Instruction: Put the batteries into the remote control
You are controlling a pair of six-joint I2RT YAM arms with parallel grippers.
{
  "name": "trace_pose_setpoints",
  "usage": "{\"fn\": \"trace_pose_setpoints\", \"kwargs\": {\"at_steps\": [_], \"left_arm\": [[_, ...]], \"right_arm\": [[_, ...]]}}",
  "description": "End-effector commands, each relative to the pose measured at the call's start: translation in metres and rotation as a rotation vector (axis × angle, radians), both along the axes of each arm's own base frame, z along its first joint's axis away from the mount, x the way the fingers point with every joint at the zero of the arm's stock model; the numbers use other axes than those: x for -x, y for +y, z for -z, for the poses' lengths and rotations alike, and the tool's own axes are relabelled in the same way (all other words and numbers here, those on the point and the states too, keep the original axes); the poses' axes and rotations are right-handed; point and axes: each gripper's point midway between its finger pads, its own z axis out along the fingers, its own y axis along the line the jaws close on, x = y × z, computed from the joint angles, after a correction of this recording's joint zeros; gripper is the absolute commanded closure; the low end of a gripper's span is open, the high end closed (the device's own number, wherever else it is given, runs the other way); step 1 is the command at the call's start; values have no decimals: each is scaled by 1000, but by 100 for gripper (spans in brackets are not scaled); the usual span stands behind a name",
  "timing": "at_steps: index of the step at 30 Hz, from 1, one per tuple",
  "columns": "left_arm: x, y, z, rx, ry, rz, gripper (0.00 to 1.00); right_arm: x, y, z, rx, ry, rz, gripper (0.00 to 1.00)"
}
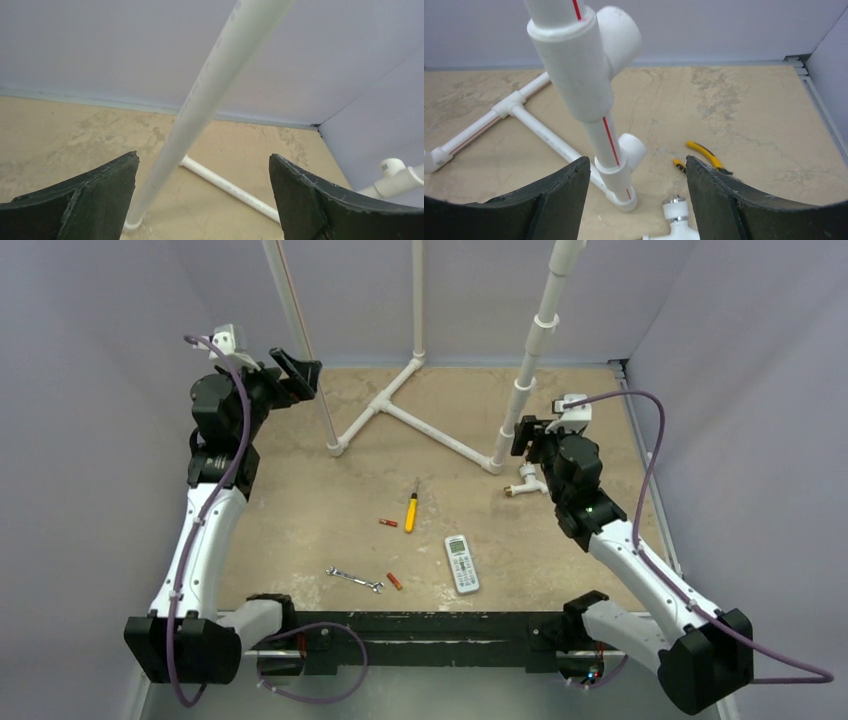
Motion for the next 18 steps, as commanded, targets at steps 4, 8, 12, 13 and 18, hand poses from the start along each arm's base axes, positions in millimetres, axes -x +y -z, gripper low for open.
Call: {"fn": "trace_pose_setpoints", "kwargs": {"at_steps": [4, 8, 12, 13, 18], "left_arm": [[58, -5, 50, 70, 139, 24, 0], [93, -9, 86, 83, 200, 29, 0], [125, -30, 136, 94, 294, 87, 0], [132, -37, 149, 91, 315, 103, 0], [157, -60, 207, 133, 410, 184, 0]], "right_arm": [[43, 37, 40, -20, 125, -102, 28], [76, 82, 74, -10, 209, -186, 26], [109, 98, 125, -28, 340, -193, 25], [117, 101, 138, -32, 383, -198, 25], [156, 107, 192, -50, 569, -234, 26]]}}
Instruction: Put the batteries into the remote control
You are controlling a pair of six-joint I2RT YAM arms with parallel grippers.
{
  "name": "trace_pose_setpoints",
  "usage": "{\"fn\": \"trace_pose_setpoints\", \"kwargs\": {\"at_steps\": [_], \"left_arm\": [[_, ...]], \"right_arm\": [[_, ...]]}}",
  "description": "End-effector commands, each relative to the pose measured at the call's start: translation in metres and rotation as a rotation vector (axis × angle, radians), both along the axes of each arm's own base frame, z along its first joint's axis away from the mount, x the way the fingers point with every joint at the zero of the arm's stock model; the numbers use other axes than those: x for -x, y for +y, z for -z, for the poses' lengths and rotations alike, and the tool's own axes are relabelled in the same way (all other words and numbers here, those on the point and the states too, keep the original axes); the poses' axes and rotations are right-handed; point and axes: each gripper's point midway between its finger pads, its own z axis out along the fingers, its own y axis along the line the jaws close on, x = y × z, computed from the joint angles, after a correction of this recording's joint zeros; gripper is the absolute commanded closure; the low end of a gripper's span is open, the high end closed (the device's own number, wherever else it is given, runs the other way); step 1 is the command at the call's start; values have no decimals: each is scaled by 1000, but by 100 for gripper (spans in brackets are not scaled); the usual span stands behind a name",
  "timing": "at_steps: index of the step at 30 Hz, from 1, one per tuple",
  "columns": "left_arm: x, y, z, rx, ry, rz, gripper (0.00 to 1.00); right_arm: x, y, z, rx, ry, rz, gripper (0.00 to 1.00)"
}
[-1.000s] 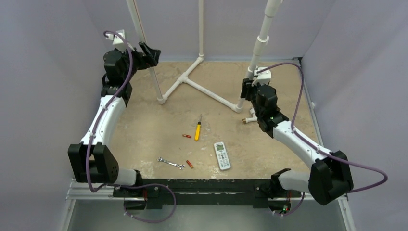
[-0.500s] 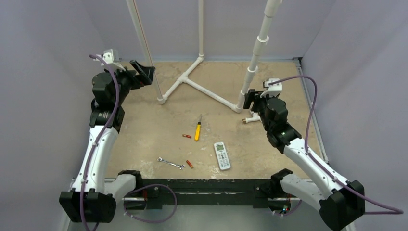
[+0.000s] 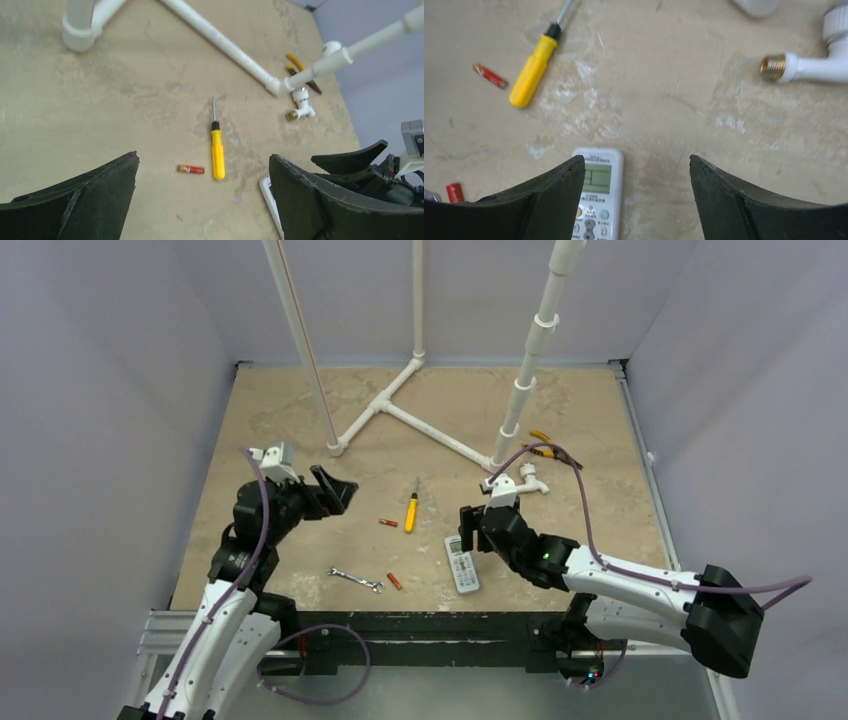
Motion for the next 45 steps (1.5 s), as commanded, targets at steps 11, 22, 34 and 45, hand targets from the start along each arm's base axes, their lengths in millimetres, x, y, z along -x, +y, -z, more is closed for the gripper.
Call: {"fn": "trace_pose_setpoints", "kwargs": {"at_steps": [11, 22, 34, 45], "left_arm": [[15, -41, 40, 214, 57, 157, 0], [13, -53, 28, 235, 41, 230, 1], [9, -61, 32, 253, 54, 257, 4], [10, -64, 30, 263, 47, 272, 4]], "right_arm": [[75, 14, 66, -195, 350, -88, 29], [95, 13, 83, -174, 437, -146, 34], [112, 10, 111, -57, 545, -162, 47], [121, 11, 135, 81, 577, -164, 61]]}}
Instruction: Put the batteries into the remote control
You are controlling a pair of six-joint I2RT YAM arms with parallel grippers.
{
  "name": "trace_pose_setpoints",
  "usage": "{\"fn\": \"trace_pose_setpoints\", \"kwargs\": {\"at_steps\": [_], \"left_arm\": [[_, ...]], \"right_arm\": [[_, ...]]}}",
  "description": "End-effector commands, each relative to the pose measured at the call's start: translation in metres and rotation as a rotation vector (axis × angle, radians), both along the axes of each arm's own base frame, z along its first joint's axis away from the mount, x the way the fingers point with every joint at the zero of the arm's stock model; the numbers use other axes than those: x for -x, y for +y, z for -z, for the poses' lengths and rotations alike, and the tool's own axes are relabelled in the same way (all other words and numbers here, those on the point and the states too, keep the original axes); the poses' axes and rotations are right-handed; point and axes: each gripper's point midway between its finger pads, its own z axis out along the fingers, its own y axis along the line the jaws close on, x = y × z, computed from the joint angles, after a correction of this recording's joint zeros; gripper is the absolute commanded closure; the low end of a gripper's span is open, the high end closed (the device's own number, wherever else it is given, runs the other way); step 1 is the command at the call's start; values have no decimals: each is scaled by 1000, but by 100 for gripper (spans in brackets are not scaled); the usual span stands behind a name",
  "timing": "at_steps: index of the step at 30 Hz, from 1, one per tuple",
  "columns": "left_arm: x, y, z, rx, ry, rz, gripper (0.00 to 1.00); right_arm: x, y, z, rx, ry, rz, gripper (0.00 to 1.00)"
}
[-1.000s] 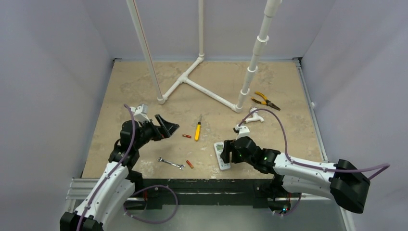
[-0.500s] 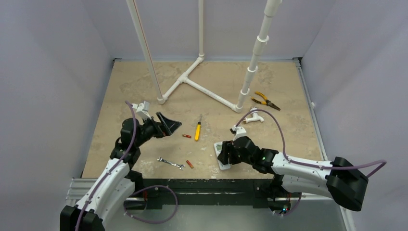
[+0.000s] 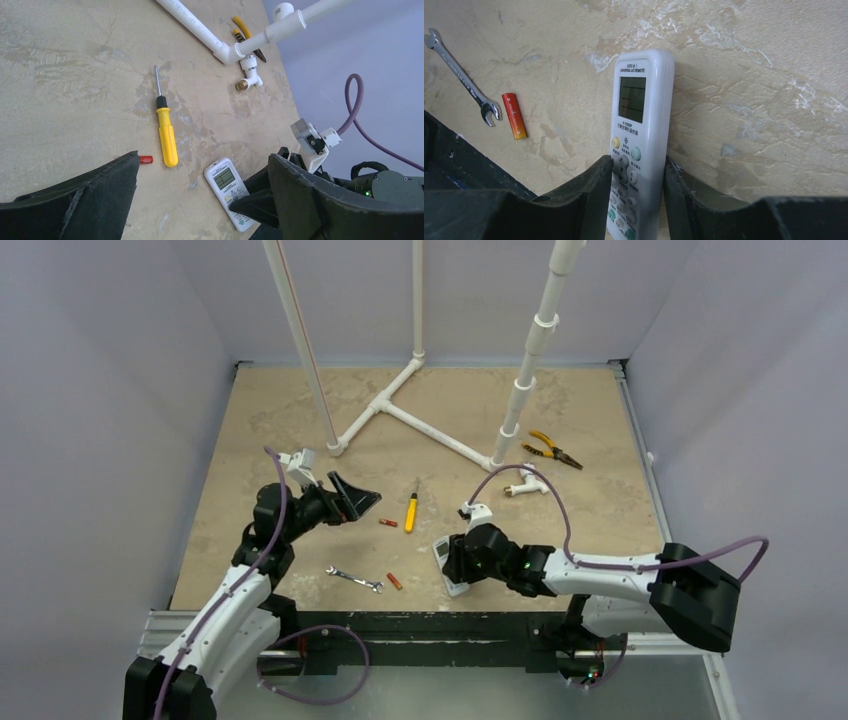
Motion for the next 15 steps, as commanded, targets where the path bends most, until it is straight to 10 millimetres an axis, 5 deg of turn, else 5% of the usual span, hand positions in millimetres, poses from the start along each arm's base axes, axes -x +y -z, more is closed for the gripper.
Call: {"fn": "trace_pose_setpoints", "kwargs": {"at_steps": [1, 7, 13, 15], "left_arm": [[-2, -7, -20, 33, -66, 29, 4], [-3, -10, -22, 49, -60, 40, 4], [-3, -19, -34, 124, 55, 57, 4], [-3, -24, -40, 142, 103, 78, 4]], "right_arm": [[31, -41, 52, 253, 123, -22, 63], [28, -26, 44, 270, 68, -72, 72], [4, -4, 2, 200, -97, -118, 100], [-4, 6, -16, 175, -157, -145, 100]]}}
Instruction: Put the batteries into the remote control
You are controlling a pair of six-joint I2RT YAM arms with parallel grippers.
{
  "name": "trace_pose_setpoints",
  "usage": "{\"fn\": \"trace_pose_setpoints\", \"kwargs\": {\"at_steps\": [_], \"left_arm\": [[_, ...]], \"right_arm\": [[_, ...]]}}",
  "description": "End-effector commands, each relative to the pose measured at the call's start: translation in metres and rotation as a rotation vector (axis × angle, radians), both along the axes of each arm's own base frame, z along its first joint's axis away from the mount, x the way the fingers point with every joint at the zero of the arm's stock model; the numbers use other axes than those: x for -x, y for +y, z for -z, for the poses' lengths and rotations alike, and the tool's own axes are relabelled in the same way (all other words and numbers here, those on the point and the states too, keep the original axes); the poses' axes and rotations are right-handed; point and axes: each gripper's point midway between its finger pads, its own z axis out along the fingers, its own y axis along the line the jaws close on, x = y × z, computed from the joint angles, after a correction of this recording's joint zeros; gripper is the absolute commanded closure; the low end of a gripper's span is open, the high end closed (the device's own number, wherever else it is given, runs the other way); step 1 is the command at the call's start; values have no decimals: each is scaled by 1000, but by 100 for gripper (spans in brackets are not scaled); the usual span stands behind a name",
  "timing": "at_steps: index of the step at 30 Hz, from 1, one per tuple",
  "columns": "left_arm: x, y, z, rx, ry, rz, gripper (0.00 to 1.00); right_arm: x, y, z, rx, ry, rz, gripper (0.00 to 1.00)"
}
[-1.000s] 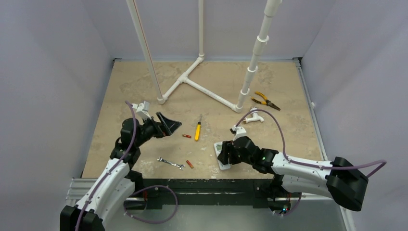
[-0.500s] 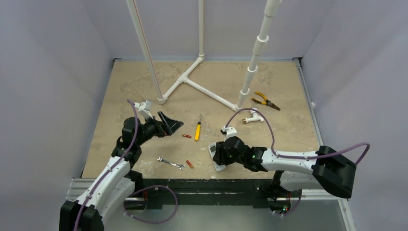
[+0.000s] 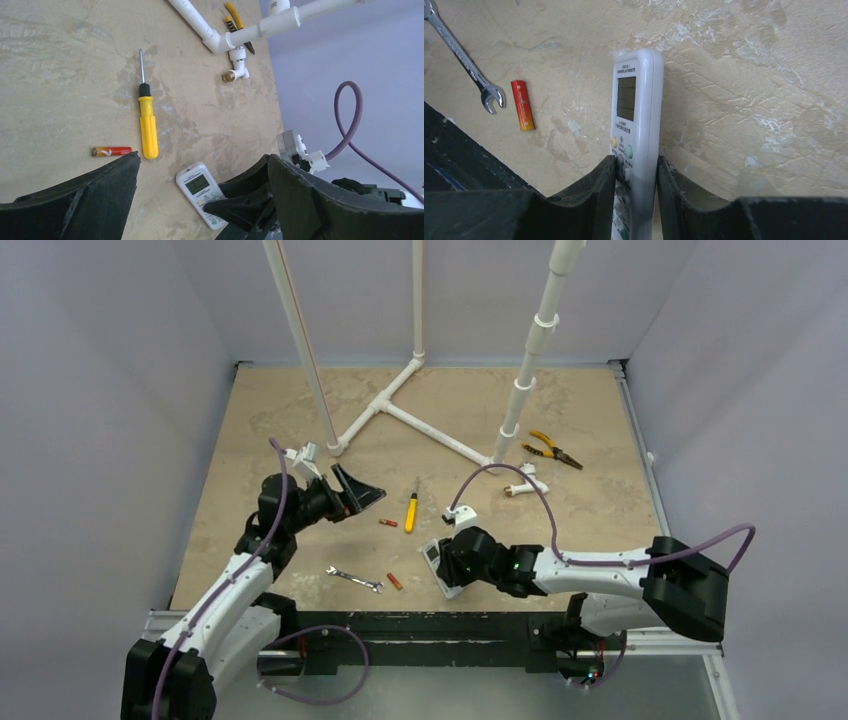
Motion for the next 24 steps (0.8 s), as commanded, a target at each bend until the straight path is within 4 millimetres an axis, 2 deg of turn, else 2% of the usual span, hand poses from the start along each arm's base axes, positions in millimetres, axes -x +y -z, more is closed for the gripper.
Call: {"fn": "trace_pose_setpoints", "kwargs": {"at_steps": [1, 5, 11, 17, 24], "left_arm": [[-3, -17, -46, 96, 28, 62, 5], [-2, -25, -59, 134, 80, 100, 8], [0, -30, -79, 159, 106, 103, 11], [7, -39, -79, 180, 193, 127, 21], [12, -55, -63, 105, 234, 164, 22]], "right_arm": [[-9, -11, -15, 107, -115, -85, 100], [-25, -1, -46, 76, -246, -121, 100], [-44, 7, -81, 69, -447, -195, 100], [-59, 12, -114, 47, -602, -206, 100], [-70, 38, -158, -22, -643, -200, 100]]}}
